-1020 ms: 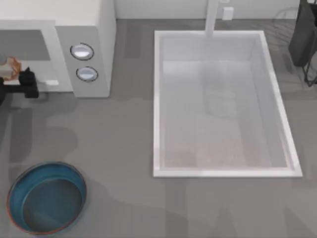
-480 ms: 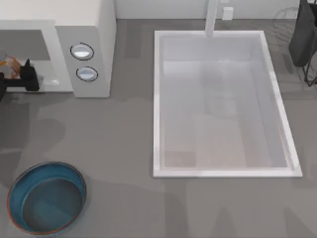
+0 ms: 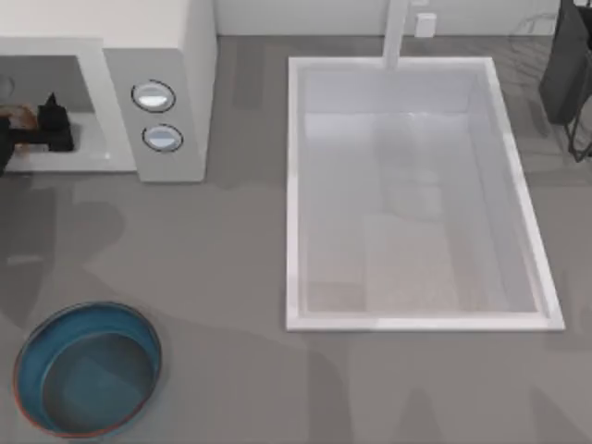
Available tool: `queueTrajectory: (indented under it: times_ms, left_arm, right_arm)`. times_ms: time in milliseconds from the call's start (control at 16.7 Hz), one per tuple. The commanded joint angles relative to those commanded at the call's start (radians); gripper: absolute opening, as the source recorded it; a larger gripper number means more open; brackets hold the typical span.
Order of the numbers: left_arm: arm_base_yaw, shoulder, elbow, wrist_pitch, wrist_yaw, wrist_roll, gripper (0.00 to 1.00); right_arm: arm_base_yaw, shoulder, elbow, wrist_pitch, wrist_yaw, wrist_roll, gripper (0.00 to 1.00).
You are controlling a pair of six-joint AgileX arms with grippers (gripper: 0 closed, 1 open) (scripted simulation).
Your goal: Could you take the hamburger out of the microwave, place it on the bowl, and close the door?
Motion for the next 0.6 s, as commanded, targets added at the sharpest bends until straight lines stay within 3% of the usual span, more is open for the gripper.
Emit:
queueTrajectory:
  times_ms: [600]
  left_arm:
    - [-0.041, 0.346, 0.649, -0.371, -0.040, -0.014, 1.00]
  right_arm:
    - [0.000, 0.000, 0.000, 0.000, 0.000, 0.000, 1.00]
